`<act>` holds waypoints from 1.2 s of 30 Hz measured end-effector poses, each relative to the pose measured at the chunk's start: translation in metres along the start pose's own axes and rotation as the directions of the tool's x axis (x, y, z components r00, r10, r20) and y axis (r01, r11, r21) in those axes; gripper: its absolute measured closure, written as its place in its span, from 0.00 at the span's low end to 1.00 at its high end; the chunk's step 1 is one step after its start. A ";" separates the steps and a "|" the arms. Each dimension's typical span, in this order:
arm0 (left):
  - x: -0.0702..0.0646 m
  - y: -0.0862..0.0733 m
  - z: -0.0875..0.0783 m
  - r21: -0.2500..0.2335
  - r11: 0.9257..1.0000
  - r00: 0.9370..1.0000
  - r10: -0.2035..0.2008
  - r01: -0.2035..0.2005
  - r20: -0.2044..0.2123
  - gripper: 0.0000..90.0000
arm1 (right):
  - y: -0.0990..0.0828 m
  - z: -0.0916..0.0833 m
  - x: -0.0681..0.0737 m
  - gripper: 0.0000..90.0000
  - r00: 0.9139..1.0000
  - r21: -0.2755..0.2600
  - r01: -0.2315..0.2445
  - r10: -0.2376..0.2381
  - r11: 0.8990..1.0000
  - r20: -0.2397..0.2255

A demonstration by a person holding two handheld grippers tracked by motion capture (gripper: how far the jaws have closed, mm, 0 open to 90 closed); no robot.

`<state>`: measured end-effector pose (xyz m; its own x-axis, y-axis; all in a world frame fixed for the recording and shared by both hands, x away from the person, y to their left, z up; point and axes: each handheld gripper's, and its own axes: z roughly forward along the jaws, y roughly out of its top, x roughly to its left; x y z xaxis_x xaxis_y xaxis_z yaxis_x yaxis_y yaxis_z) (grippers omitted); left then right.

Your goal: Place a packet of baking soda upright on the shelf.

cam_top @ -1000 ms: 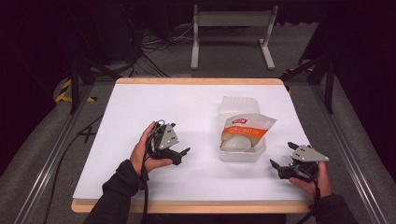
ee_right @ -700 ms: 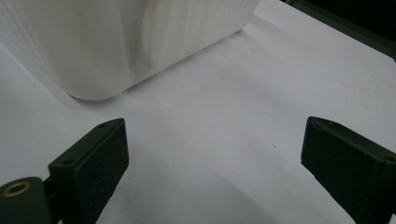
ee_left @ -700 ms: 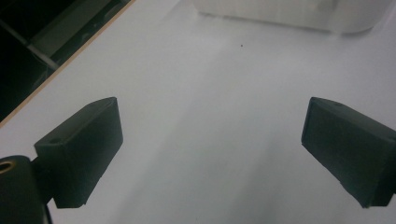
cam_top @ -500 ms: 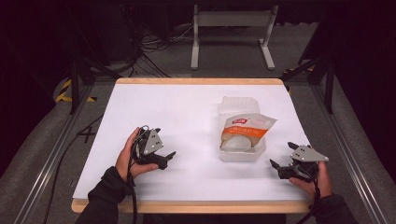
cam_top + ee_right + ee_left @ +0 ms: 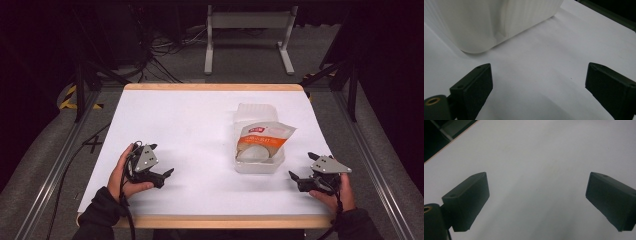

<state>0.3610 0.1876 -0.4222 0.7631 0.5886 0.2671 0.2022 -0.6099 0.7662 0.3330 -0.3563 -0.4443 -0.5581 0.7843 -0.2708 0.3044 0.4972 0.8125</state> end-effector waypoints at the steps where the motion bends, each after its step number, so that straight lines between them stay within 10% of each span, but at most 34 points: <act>1: 0.000 -0.002 -0.002 0.001 1.000 1.000 -0.005 0.005 -0.001 0.06 | 0.000 0.000 0.000 0.09 1.000 0.000 0.000 0.000 1.000 0.000; 23: 0.013 -0.063 -0.037 0.013 0.991 0.990 -0.130 0.131 -0.059 0.06 | 0.000 0.000 0.001 0.09 1.000 0.002 0.006 -0.006 1.000 0.004; 36: 0.020 -0.084 -0.050 -0.089 0.962 0.965 -0.260 0.258 -0.019 0.06 | 0.000 0.000 0.000 0.09 1.000 -0.006 0.007 -0.007 1.000 -0.004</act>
<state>0.3289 0.2776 -0.4523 0.6721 0.7372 0.0695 0.3366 -0.3878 0.8581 0.3326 -0.3565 -0.4442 -0.5632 0.7793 -0.2746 0.2958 0.5005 0.8136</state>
